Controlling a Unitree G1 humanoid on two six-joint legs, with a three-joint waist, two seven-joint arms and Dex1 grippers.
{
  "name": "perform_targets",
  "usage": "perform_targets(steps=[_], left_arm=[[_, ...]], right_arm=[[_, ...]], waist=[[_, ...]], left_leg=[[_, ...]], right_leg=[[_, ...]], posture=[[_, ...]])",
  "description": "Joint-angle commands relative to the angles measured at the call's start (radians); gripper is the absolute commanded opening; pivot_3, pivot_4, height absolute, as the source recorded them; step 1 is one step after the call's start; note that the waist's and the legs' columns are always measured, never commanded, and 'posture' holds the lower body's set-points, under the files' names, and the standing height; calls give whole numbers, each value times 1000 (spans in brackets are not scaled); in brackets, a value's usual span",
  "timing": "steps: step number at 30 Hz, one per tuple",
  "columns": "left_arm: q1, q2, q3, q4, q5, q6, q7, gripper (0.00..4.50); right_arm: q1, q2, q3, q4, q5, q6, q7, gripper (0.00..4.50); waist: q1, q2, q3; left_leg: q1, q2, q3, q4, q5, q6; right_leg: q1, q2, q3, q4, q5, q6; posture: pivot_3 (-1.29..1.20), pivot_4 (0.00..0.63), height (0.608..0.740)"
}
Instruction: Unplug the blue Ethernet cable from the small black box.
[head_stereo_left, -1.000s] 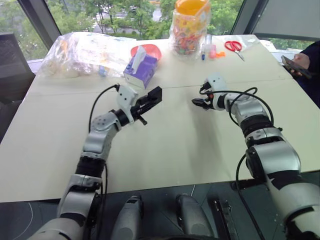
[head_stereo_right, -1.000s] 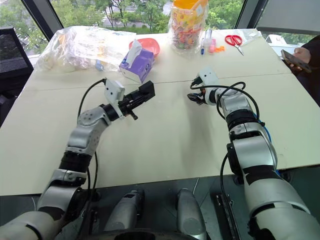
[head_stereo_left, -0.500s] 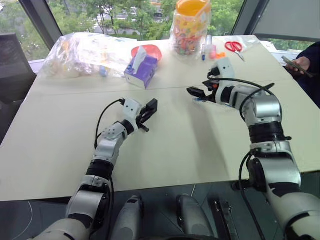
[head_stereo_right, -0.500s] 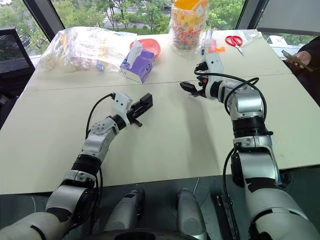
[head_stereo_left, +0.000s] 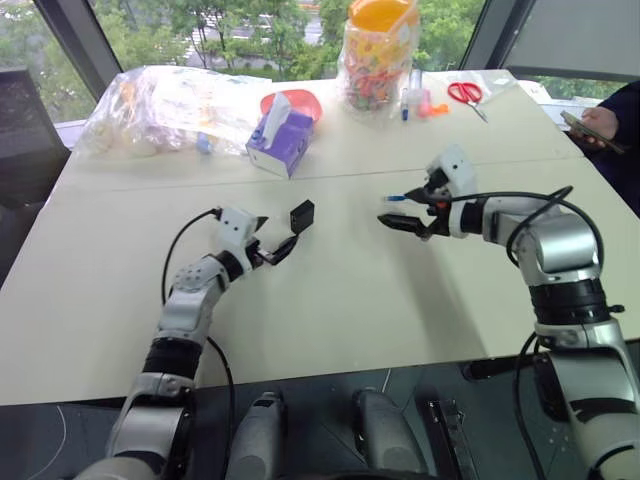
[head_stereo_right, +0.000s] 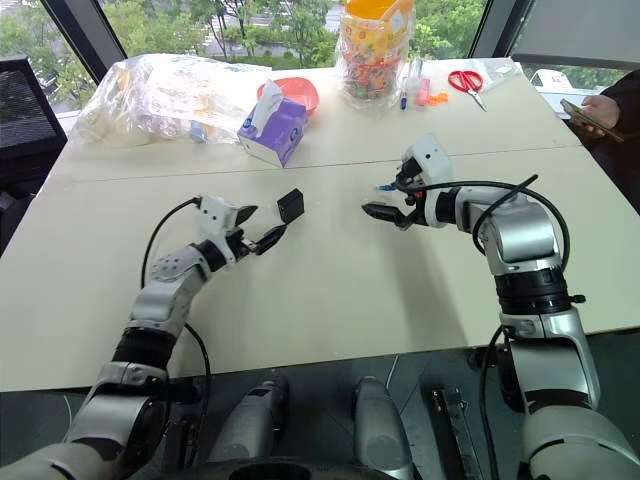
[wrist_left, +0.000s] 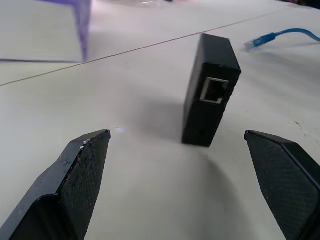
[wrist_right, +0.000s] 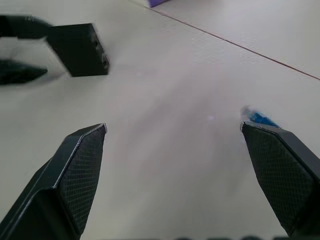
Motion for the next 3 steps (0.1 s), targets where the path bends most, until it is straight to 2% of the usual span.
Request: perform_targets(steps=[1, 3], left_arm=[[44, 49, 71, -200, -69, 119, 29, 4476], [75, 84, 92, -284, -93, 182, 33, 4476]], right_arm=[[27, -41, 9, -97, 35, -7, 59, 4500], [47, -56, 14, -118, 40, -14, 74, 4500]], waist=[[1, 0, 0], [1, 0, 0]], left_leg=[[0, 0, 0, 0, 0, 0], [0, 0, 0, 0, 0, 0]], right_leg=[[0, 0, 0, 0, -1, -1], [0, 0, 0, 0, -2, -3]], posture=[[0, 150, 728], [0, 150, 728]])
